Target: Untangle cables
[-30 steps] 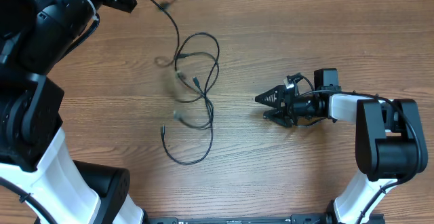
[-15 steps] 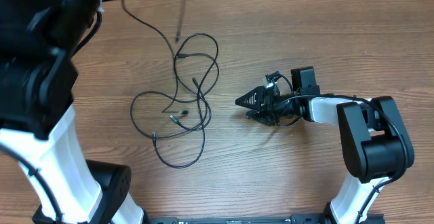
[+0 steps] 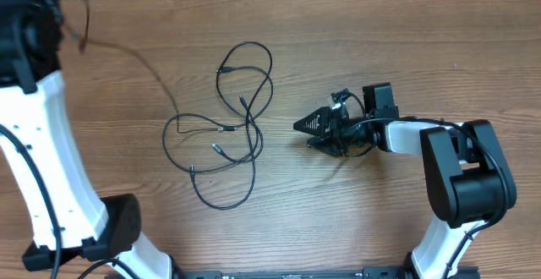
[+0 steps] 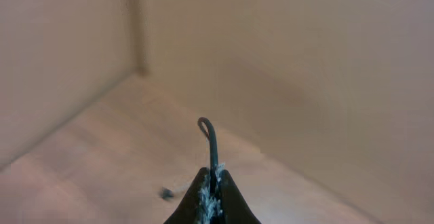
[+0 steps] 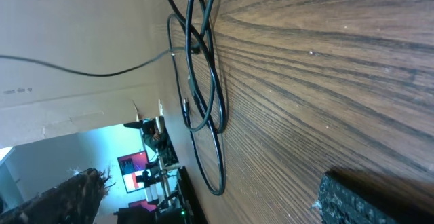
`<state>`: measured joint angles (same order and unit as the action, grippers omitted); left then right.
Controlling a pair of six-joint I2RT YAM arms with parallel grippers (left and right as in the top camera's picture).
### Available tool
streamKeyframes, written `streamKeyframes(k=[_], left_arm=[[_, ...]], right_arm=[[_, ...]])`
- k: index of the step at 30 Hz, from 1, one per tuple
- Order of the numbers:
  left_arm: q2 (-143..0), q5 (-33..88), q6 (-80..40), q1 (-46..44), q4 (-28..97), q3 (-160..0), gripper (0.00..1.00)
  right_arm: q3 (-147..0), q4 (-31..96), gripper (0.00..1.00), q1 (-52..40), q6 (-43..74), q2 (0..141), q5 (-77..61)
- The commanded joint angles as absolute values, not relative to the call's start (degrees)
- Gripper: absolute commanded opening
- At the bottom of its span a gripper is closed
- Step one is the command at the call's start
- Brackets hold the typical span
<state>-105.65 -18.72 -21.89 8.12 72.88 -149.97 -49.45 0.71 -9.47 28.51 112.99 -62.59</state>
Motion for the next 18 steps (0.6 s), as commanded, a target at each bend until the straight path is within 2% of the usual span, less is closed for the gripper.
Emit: streamKeyframes(k=[1,6,15,17,18], left_arm=[[-105.75,-19.99,-20.67,13.76,73.56,-143.92,0.04],[-105.75,-19.42,-22.79,19.03,72.77,-133.01,0.04],[-105.75,-13.41,-22.96,21.32,66.22,-114.13,0.05],[-105.75,-12.16,-22.94,21.34,64.47,-111.11,0.12],[-105.75,-11.44,-22.94,21.37,63.83,-110.08,0.23]], right_arm=[[-49.15,1.13,1.00,-9.37,28.53,113.54,-56.07],[-49.15,1.13,1.00,-9.37,28.53,113.54,-55.92],[-49.12,1.15,1.00,-9.37,28.53,113.54,-55.48],[-49.15,1.15,1.00,-9.37,28.53,113.54,-55.48],[-49.15,1.15,1.00,-9.37,28.53,113.54,-55.48]])
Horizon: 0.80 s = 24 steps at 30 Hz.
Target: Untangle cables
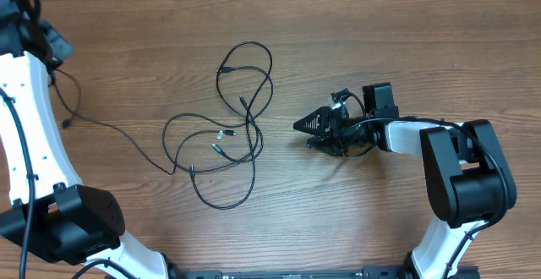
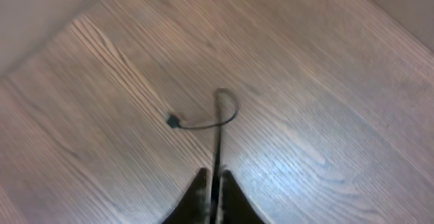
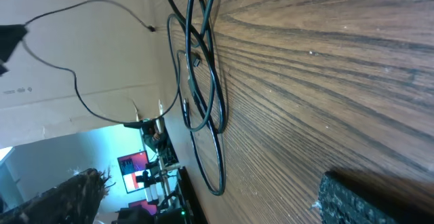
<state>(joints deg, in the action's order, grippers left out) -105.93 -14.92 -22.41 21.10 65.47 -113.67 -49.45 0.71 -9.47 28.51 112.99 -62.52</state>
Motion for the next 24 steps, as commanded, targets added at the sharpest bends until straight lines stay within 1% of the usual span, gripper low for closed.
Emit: streamKeyframes(k=[1,3,5,7,8,9,11,13,18,24], left_arm=[[-105.75,-10.41,-22.92,21.37,63.13,-109.12,0.34],[-105.91,-7.16,-22.87,21.34,62.41,-107.57,0.49],[-106.24,-4.49,-22.20,21.37,62.61,-107.48,0.59],[-106.50,-0.43,-19.97,21.37,63.88,-107.48,0.74],[-106.50,1.98,-18.15,21.34,64.79,-107.48,0.75],[-106.50,4.84,-17.21,21.34,65.98,-107.44,0.76],[-106.52,9.63,-16.84,21.17,69.43,-107.37,0.73],[-106.52,13.54,-16.69,19.70,76.40,-106.26,0.71],[-106.52,13.61,-16.71,16.45,81.58,-101.32,0.70],[-106.52,13.58,-16.73,11.46,80.73,-89.08,0.69]], right_arm=[[-49.15,1.15,1.00,-9.37,28.53,113.54,-55.48],[-49.12,1.15,1.00,-9.37,28.53,113.54,-55.48],[-49.15,1.15,1.00,-9.37,28.53,113.54,-55.48],[-49.15,1.15,1.00,-9.37,28.53,113.54,-55.48],[-49.15,1.15,1.00,-9.37,28.53,113.54,-55.48],[-49.12,1.15,1.00,-9.37,28.53,113.54,-55.48],[-49.12,1.13,1.00,-9.37,28.53,113.54,-55.46],[-49.15,1.13,1.00,-9.37,28.53,113.54,-55.46],[-49.15,1.15,1.00,-9.37,28.53,113.54,-55.48],[-49.12,1.32,1.00,-9.37,28.53,113.54,-55.48]])
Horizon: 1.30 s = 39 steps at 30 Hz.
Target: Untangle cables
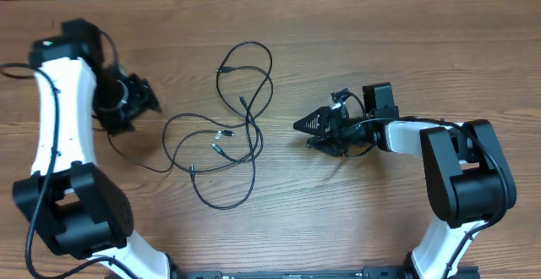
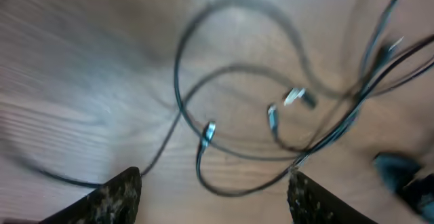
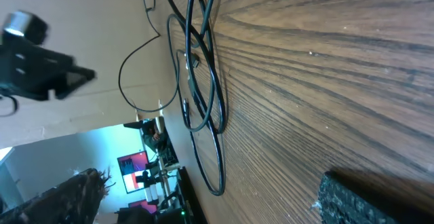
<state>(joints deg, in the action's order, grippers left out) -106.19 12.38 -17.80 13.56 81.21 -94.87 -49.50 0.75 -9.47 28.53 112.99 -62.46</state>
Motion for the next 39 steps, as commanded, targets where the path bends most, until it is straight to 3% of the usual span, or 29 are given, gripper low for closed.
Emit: streamKeyframes(k=[1,14,22,30,39], left_arm=[[-106.52,13.58,-16.75,10.96,80.29,-87.50,0.68],[-102.00,12.78,-20.95,9.72,78.98,-81.76,0.60],[-86.13,-11.57,-36.03,9.72,81.54,-81.73,0.62],[-84.01,-19.62,-38.41,9.80,78.37,-78.54,0.63],[-84.09,-19.29,-39.27,13.21,65.80,-67.53,0.50]], right_arm=[[-49.12,1.34,1.00,-9.37,28.53,113.54,-55.48],[-49.12,1.37,1.00,-9.37,28.53,113.54,-55.48],[-49.12,1.37,1.00,-9.37,28.53,113.54,-55.48],[-49.12,1.61,1.00,-9.37,28.53,113.54,-55.31],[-49.12,1.78,1.00,-9.37,28.53,113.54,-55.29]])
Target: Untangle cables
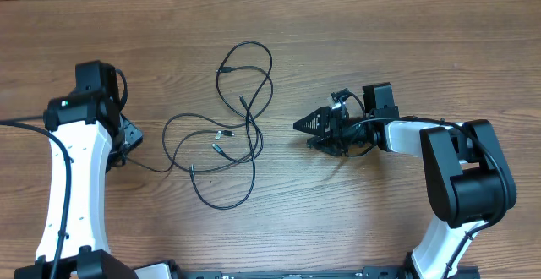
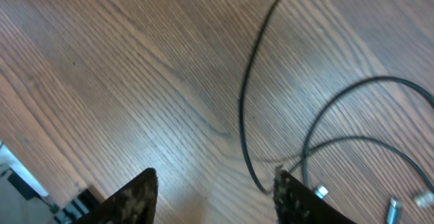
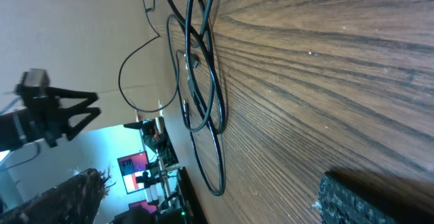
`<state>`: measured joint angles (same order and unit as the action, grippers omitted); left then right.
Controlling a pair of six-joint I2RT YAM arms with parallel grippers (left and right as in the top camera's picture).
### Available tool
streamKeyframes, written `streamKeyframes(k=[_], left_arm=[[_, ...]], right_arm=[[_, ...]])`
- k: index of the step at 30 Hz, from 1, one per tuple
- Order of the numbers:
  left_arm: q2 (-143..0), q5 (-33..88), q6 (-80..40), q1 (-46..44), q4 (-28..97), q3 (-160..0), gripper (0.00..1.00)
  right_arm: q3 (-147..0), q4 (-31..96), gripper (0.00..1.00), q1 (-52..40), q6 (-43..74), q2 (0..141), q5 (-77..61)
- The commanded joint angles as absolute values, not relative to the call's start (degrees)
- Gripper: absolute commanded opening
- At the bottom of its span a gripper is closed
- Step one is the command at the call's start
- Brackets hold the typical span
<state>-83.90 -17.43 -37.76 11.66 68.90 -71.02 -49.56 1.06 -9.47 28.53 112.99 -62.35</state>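
Thin black cables lie in a loose tangle at the table's middle, with small plugs inside the loops. One strand trails out to the left. My left gripper hovers open over that strand's end; the left wrist view shows the strand running between my spread, empty left gripper. My right gripper lies on its side on the wood right of the tangle, pointing at it, open and empty. In the right wrist view, the cables are ahead and one finger rests on the table.
A brown wooden table carries everything. A cardboard-coloured wall borders its far edge. The left arm's white links stand along the left side, and the right arm's base is at the right front.
My left gripper, still open, has moved from beside the tangle's upper left toward the front, over the trailing strand's end. The cables and the right arm have not moved.
My left gripper was shut on one cable end, held high at the far left with the strand drawn out of the tangle. It then held it lower, with the strand slack. Later it was open with the strand on the table, and now hovers over it.
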Motion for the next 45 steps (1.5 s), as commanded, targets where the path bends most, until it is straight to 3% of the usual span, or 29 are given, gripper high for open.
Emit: streamKeyframes(k=[1,7,15,16,19,27,40,43,45], left_arm=[[-84.09,-19.29,-39.24,13.50,64.60,-66.61,0.50],[-84.12,-18.96,-39.24,14.68,57.60,-60.99,0.61],[-84.12,-16.45,-39.51,14.66,56.64,-60.18,0.61],[-84.12,-16.45,-39.51,14.66,56.42,-60.18,0.53],[-84.12,-16.43,-39.51,14.66,56.29,-60.18,0.49],[-84.53,-15.16,-39.46,14.61,55.51,-60.07,0.19],[-87.70,-14.74,-39.44,14.61,53.60,-60.07,0.19],[-87.70,-14.28,-39.29,14.61,53.30,-60.07,0.06],[-87.68,-13.72,-36.49,14.61,53.25,-60.10,0.04]], right_arm=[[-49.12,1.78,1.00,-9.37,28.53,113.54,-55.29],[-49.12,1.78,1.00,-9.37,28.53,113.54,-55.29],[-49.12,1.78,1.00,-9.37,28.53,113.54,-55.29],[-49.12,1.78,1.00,-9.37,28.53,113.54,-55.29],[-49.12,1.78,1.00,-9.37,28.53,113.54,-55.29],[-49.12,1.76,1.00,-9.37,28.53,113.54,-55.29],[-49.12,1.78,1.00,-9.37,28.53,113.54,-55.29],[-49.12,1.78,1.00,-9.37,28.53,113.54,-55.29],[-49.12,1.78,1.00,-9.37,28.53,113.54,-55.29]])
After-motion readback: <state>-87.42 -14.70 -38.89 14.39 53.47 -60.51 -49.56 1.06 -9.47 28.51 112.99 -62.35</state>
